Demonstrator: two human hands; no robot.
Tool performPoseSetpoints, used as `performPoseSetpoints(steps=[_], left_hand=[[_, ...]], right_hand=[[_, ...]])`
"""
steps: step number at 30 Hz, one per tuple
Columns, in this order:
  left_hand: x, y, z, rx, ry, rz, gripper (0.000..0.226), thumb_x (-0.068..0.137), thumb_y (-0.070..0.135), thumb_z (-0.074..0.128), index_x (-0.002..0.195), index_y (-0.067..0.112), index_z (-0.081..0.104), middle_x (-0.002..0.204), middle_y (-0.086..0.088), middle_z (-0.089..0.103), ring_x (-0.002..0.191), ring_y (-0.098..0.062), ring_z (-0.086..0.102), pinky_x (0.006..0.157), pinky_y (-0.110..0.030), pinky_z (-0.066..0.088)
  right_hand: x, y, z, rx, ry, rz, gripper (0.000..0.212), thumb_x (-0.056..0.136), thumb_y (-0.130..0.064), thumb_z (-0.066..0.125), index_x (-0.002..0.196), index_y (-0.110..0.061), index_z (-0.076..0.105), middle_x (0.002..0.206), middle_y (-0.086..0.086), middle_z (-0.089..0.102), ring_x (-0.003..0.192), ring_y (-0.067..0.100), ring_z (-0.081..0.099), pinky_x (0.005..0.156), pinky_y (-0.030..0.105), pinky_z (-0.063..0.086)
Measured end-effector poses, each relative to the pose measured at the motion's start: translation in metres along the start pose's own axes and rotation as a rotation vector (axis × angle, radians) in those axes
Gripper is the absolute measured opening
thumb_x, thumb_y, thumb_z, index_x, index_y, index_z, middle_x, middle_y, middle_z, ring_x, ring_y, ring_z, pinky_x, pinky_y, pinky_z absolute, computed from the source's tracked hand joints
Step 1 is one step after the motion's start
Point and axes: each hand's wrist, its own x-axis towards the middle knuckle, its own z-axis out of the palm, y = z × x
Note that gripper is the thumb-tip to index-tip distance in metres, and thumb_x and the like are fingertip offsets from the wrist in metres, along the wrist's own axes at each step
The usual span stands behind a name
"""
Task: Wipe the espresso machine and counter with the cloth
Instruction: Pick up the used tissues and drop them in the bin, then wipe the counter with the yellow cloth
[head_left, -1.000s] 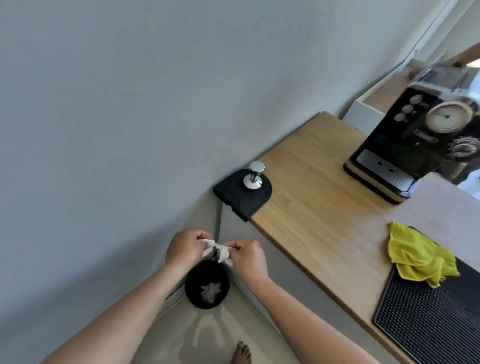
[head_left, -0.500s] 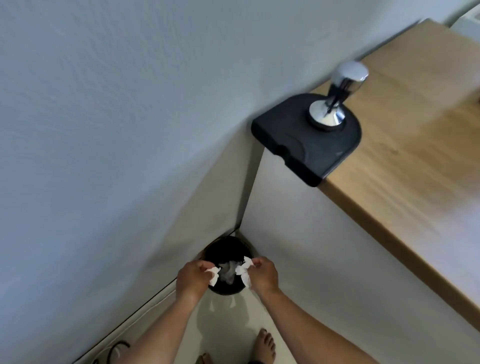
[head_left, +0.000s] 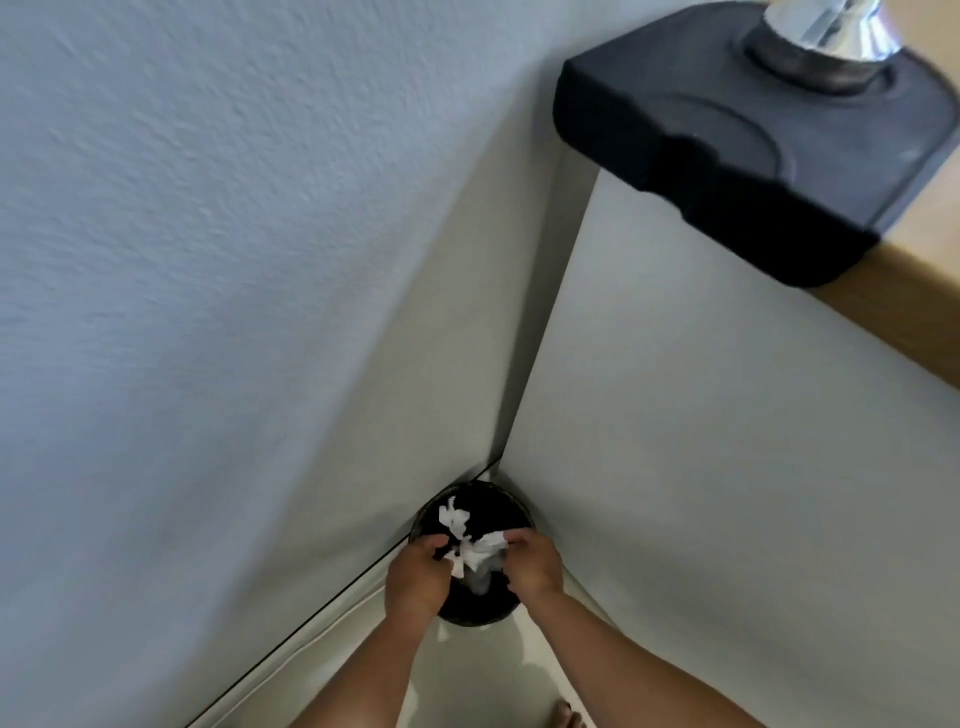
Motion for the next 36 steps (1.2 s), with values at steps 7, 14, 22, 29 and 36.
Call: performPoseSetpoints(steps=[7,14,22,29,36], left_hand=[[-0.055,0.055,-0.03,-0.001,0.011,0.038,0.032,0.088,0.01,0.05,0.103,0.025,0.073,0.112,0.003,0.07,0.102,-0.019,0.065,0.09,-0.025,0.049],[-0.166,0.142,-0.082,0.151,0.007,0.222,0.025,0.088,0.018,0.053,0.091,0.031,0.074,0.104,0.008,0.073,0.098,-0.015,0.066,0.088,-0.027,0.051],[-0.309,0.251,-0.13,0.342,0.005,0.652,0.015,0.091,0.031,0.057,0.096,0.033,0.071,0.097,0.019,0.069,0.09,-0.005,0.062,0.079,-0.025,0.05],[-0.378,0.342,-0.109,0.383,-0.037,0.939,0.016,0.091,0.027,0.058,0.098,0.03,0.073,0.091,0.018,0.064,0.089,-0.003,0.061,0.077,-0.023,0.046],[-0.38,0.413,-0.054,0.674,-0.116,1.01,0.027,0.092,0.031,0.055,0.117,0.03,0.065,0.128,0.001,0.06,0.115,-0.019,0.058,0.093,-0.03,0.046]], right_hand=[[-0.059,-0.018,-0.054,-0.005,0.019,-0.033,0.029,0.085,-0.003,0.049,0.085,-0.029,0.063,0.104,0.006,0.072,0.094,0.026,0.069,0.086,0.037,0.057],[-0.175,-0.06,-0.13,-0.035,0.032,-0.155,0.027,0.09,-0.011,0.051,0.103,-0.022,0.072,0.109,-0.002,0.072,0.098,0.018,0.067,0.08,0.023,0.049],[-0.338,-0.114,-0.233,0.006,0.13,-0.482,0.023,0.096,-0.018,0.052,0.106,-0.027,0.069,0.1,-0.007,0.071,0.096,0.013,0.066,0.086,0.027,0.051],[-0.409,-0.116,-0.327,0.137,0.41,-0.681,0.023,0.095,-0.019,0.055,0.105,-0.037,0.065,0.089,-0.01,0.072,0.085,0.009,0.068,0.079,0.033,0.056],[-0.384,-0.103,-0.461,-0.287,0.868,-0.475,0.028,0.091,-0.026,0.058,0.118,-0.024,0.066,0.12,0.003,0.062,0.117,0.027,0.052,0.096,0.043,0.039]])
